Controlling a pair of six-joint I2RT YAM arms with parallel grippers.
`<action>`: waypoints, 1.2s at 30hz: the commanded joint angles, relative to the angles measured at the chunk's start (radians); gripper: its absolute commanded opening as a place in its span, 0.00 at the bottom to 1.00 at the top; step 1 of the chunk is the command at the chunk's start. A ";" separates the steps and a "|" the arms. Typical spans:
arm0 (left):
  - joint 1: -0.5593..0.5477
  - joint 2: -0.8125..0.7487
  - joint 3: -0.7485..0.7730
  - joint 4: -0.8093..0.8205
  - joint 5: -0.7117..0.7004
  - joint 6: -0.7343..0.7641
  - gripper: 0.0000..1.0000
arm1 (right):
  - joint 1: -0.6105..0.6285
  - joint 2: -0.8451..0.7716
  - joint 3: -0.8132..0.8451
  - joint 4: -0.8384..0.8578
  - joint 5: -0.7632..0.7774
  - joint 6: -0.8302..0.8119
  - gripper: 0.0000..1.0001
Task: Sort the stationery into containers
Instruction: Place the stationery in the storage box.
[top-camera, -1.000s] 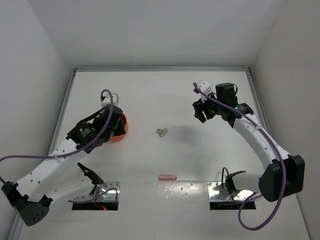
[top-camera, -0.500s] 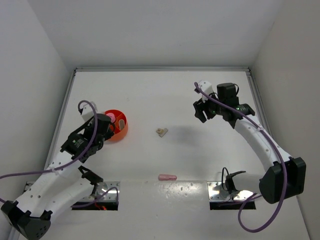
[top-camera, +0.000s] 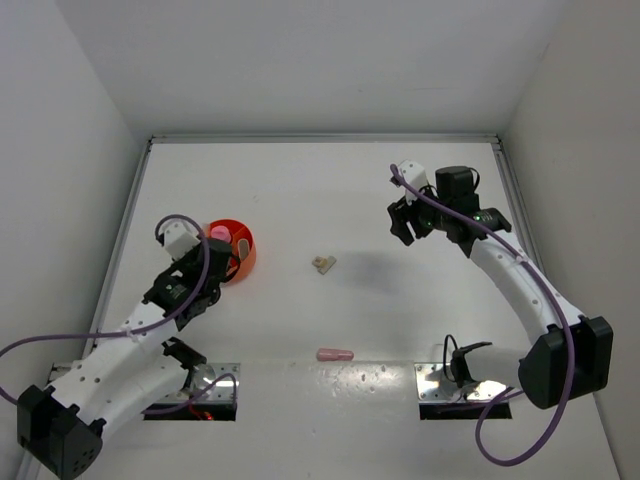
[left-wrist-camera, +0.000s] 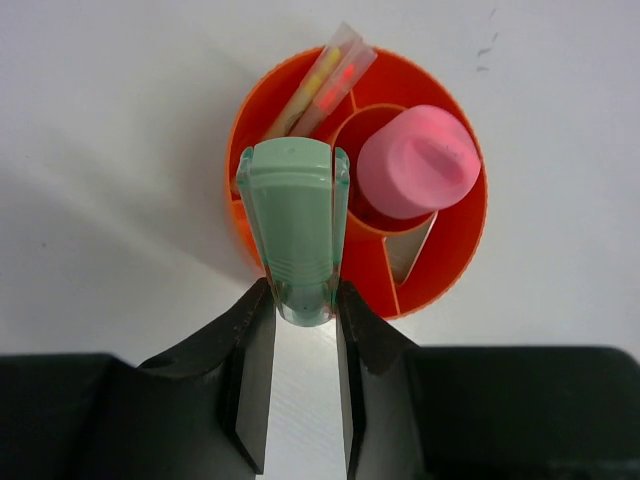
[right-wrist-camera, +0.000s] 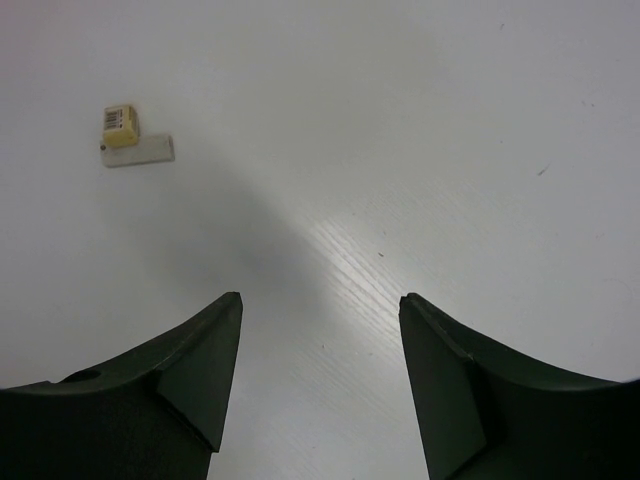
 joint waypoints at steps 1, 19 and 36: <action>-0.011 0.033 -0.010 0.122 -0.085 -0.023 0.00 | -0.004 -0.028 -0.010 0.024 -0.022 -0.005 0.65; -0.031 0.010 -0.156 0.350 -0.031 0.163 0.00 | -0.004 -0.019 -0.010 0.024 -0.022 -0.005 0.65; -0.040 0.019 -0.225 0.463 -0.031 0.229 0.00 | -0.004 -0.019 -0.010 0.015 -0.032 -0.014 0.65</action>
